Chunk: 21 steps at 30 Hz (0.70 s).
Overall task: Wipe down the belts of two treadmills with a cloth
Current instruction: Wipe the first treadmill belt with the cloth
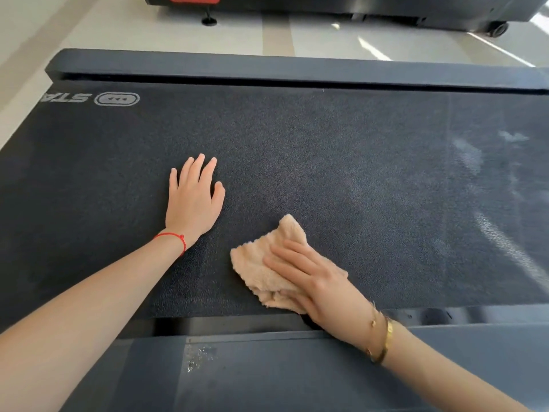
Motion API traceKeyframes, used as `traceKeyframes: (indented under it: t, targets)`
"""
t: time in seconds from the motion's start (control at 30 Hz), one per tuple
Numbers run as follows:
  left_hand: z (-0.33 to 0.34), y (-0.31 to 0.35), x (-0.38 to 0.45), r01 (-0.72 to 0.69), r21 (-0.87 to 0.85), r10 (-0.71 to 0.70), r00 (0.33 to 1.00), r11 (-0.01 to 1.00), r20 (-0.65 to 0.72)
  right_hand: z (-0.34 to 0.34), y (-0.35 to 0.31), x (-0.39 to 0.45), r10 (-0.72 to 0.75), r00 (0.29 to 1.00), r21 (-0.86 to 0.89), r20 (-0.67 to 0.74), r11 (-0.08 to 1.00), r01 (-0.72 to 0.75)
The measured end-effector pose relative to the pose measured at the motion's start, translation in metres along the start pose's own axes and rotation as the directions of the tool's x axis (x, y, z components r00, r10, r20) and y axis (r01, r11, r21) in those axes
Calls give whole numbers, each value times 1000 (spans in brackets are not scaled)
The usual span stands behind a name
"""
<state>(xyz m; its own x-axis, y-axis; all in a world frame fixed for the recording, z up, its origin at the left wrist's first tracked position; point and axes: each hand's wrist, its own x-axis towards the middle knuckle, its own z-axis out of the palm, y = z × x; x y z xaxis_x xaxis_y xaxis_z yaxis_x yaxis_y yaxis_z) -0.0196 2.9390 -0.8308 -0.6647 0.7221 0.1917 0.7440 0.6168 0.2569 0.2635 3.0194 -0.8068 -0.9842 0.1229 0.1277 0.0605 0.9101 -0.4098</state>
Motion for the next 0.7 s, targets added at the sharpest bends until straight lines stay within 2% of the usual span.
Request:
traceKeyframes:
  t: [0.13, 0.2, 0.3, 0.37, 0.43, 0.6, 0.7]
  targets:
    - [0, 0, 0, -1, 5, 1, 1000, 1000, 13, -20, 29, -4, 54, 998, -18, 16, 998, -54]
    - [0, 1, 0, 0, 5, 0, 1000, 1000, 18, -30, 59, 10, 160, 984, -68, -78, 984, -166]
    - [0, -1, 1, -6, 16, 6, 1000, 1000, 20, -42, 95, 43, 339, 916, -68, -216, 930, -360]
    - [1, -1, 1, -13, 16, 13, 1000, 1000, 20, -40, 100, 61, 401, 876, -39, -269, 904, -426]
    - [1, 0, 1, -9, 18, 8, 1000, 1000, 27, -32, 88, 73, 385, 877, -7, -289, 915, -404]
    - [1, 1, 0, -11, 16, 11, 1000, 1000, 16, -7, 29, 52, 208, 971, 9, -116, 978, -208]
    - [-2, 3, 1, 0, 18, -1, 999, 1000, 52, -10, 20, 25, 219, 973, 41, -79, 976, -216]
